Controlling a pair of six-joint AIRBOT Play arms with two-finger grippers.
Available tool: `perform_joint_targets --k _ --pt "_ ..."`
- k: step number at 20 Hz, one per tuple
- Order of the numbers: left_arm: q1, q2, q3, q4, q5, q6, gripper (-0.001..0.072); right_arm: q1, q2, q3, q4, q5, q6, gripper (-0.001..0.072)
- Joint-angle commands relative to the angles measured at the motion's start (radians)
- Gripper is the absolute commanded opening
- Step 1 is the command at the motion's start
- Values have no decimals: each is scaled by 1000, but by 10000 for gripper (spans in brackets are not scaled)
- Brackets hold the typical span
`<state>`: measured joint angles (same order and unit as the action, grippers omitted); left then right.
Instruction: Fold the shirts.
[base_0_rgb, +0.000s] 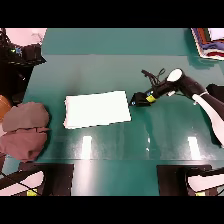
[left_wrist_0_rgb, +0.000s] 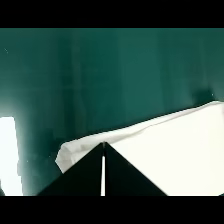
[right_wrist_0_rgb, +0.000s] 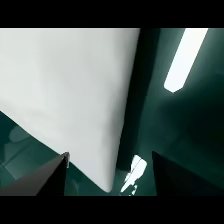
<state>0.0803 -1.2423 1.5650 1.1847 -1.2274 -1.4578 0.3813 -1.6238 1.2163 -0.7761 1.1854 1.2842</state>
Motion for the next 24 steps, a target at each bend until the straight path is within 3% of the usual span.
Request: perform_joint_targets --k 1,6,7,9,11,15,18,24 --pt "-1 0 -2 -18 13 0 27 6 -41 -69 171 -107 -50 579" --pt "-2 0 -2 -31 3 0 27 161 -203 113 183 -87 -49 571" --pt "-2 0 -2 -36 -4 0 27 190 -225 153 183 -75 -49 419" --pt "-2 0 -2 -42 -7 -2 26 233 -245 212 179 -76 -59 7" --pt "-16 0 -2 -39 -8 -8 26 243 -237 251 164 -88 -92 14" --pt "-130 0 -2 -36 -6 -8 26 140 -119 264 37 -123 -60 14" --pt "-230 0 -2 -36 8 -7 27 -58 14 236 -42 -124 -5 14" --pt "-359 0 -2 -37 50 -8 27 -575 224 151 -116 -123 0 14"
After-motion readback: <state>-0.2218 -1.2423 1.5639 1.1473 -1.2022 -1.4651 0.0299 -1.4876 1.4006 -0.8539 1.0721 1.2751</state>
